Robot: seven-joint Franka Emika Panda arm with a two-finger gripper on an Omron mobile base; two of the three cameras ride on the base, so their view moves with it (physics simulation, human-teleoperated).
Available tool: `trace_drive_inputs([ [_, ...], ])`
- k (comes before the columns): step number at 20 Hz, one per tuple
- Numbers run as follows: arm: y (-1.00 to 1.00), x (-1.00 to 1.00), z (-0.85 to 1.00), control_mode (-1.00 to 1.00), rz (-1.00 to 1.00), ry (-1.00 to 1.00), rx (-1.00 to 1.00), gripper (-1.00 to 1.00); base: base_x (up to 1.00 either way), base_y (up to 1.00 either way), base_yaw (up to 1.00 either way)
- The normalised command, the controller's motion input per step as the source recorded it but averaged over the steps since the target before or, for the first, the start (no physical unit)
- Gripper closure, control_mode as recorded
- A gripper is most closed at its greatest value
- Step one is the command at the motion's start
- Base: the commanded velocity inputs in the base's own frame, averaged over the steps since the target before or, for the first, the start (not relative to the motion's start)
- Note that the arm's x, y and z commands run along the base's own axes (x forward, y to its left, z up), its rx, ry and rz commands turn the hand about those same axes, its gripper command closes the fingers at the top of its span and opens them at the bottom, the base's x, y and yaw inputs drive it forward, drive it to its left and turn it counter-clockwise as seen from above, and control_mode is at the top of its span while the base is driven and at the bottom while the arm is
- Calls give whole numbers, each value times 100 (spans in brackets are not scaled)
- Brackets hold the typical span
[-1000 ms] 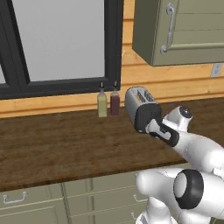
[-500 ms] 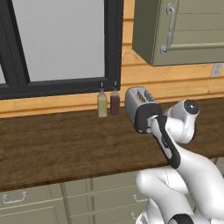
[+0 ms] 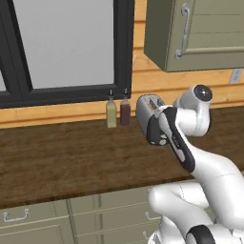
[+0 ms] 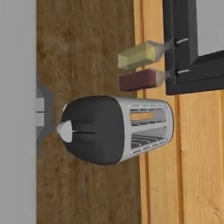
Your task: Start the toaster. Once the lever pops up, take the bread to the plate on the dining counter.
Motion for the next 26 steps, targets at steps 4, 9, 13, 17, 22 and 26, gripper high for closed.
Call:
trace_drive_inputs([
  [4, 29, 31, 31, -100, 0, -10, -16, 100, 0, 0, 0],
  [9, 6, 46, 23, -100, 0, -3, -15, 100, 0, 0, 0],
  [13, 8, 12, 0, -100, -7, -18, -22, -100, 0, 0, 0],
  [17, 0, 6, 2, -100, -12, -3, -6, -100, 0, 0, 0],
  [22, 0, 0, 4, -100, -3, -6, 4, -100, 0, 0, 0],
  [26, 0, 0, 28, -100, 0, -2, 9, -100, 0, 0, 0],
])
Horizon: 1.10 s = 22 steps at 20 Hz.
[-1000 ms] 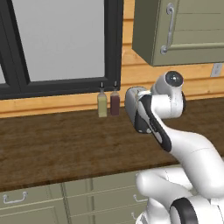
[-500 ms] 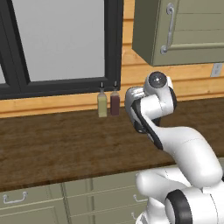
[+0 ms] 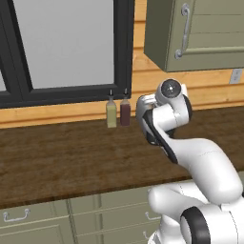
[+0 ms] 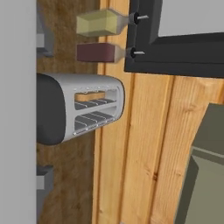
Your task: Start the toaster. Once the lever pops up, take the bread to the plate on the dining counter.
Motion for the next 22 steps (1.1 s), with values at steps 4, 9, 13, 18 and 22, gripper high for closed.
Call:
trace_drive_inputs([
  [4, 0, 0, 10, -100, 0, 0, 4, -100, 0, 0, 0],
  [9, 0, 0, 0, -100, 0, 0, 0, -100, 0, 0, 0],
  [13, 0, 0, 0, -100, 0, 0, 0, -100, 0, 0, 0],
  [18, 0, 0, 0, -100, 0, 0, 0, -100, 0, 0, 0],
  [22, 0, 0, 0, -100, 0, 0, 0, -100, 0, 0, 0],
])
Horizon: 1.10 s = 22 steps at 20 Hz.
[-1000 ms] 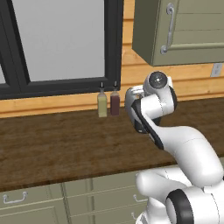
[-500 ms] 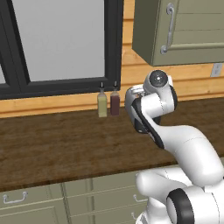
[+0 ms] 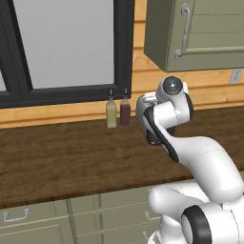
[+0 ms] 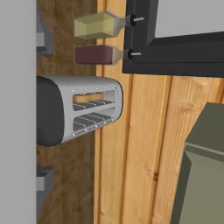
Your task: Start the toaster. Once the lever pops up, take the bread to the plate on the dining counter.
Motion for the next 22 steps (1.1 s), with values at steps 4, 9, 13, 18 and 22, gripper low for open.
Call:
trace_drive_inputs([
  [4, 0, 0, 0, -100, 0, 0, 0, -100, 0, 0, 0],
  [9, 0, 0, 0, -100, 0, 0, 0, -100, 0, 0, 0],
  [13, 0, 0, 0, -100, 0, 0, 0, -100, 0, 0, 0],
  [18, 0, 0, 0, -100, 0, 0, 0, -100, 0, 0, 0],
  [22, 0, 0, 0, -100, 0, 0, 0, -100, 0, 0, 0],
])
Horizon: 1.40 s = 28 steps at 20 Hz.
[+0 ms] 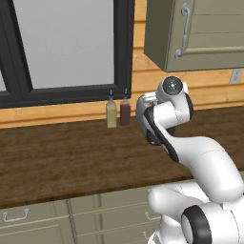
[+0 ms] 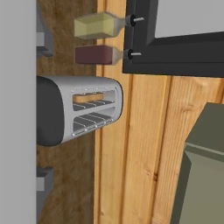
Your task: Start the toaster. Once the lever pops up, take the bread to the plate on the dining counter.
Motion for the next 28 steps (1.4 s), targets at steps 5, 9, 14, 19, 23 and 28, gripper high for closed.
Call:
trace_drive_inputs([
  [5, 0, 0, 0, -100, 0, 0, 0, -100, 0, 0, 0],
  [9, 0, 0, 0, -100, 0, 0, 0, -100, 0, 0, 0],
  [14, 0, 0, 0, -100, 0, 0, 0, -100, 0, 0, 0],
  [19, 0, 0, 0, -100, 0, 0, 0, -100, 0, 0, 0],
  [23, 0, 0, 0, -100, 0, 0, 0, -100, 0, 0, 0],
  [28, 0, 0, 0, -100, 0, 0, 0, -100, 0, 0, 0],
])
